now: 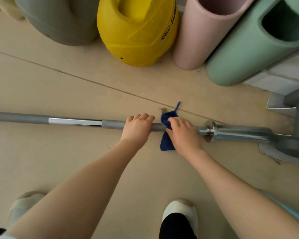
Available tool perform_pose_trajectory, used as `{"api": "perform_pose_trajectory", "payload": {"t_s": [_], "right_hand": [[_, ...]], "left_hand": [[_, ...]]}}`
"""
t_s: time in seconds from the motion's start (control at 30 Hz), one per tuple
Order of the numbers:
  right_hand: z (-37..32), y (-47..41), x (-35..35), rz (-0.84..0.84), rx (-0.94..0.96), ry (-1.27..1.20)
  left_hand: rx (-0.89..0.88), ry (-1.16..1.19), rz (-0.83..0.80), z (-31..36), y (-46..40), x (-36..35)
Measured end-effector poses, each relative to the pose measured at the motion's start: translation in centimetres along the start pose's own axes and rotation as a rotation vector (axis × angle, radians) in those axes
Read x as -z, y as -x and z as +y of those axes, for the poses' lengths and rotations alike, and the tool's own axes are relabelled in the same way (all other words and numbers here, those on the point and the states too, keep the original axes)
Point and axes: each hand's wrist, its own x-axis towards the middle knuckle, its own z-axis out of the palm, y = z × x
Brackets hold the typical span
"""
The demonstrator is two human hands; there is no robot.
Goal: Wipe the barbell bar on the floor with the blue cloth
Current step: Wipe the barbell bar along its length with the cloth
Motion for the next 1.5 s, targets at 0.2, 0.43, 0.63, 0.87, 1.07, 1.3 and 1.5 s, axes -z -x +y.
{"api": "perform_pose_trajectory", "payload": {"t_s": [0.2,0.43,0.63,0.87,1.07,1.3,1.5], "right_hand": [[-4.5,-1.4,-1.4,0.021,0.159,0.059],[-2.3,-0.6,-0.6,0.041,0.029,0.102],[-7.0,-2.5,-0.9,-0.048,0.197,0.1],[-3.2,-1.0,1.1,-0.15,0.132,0.046],[-5.8,0.3,-0.4,-0.091,0.05,0.048],[-5.5,0.5,0.0,-0.218,0.094,0.041],[-8.6,0.6,-0.9,-0.101,-0.012,0.149]], "left_hand": [[0.136,0.053,-0.008,-3.6,2.0,0.3],[0.306,0.039,0.118,-8.0,4.8,0.5],[0.223,-0.022,0.115,-9.6,4.2,1.3],[0.067,-0.137,-0.005,-10.8,3.2,2.0],[0.051,-0.183,-0.078,-10.8,3.8,1.7],[-0.081,-0.288,-0.092,-10.6,5.5,0.9],[-0.162,-0.332,-0.03,-11.2,5.1,0.9]]}}
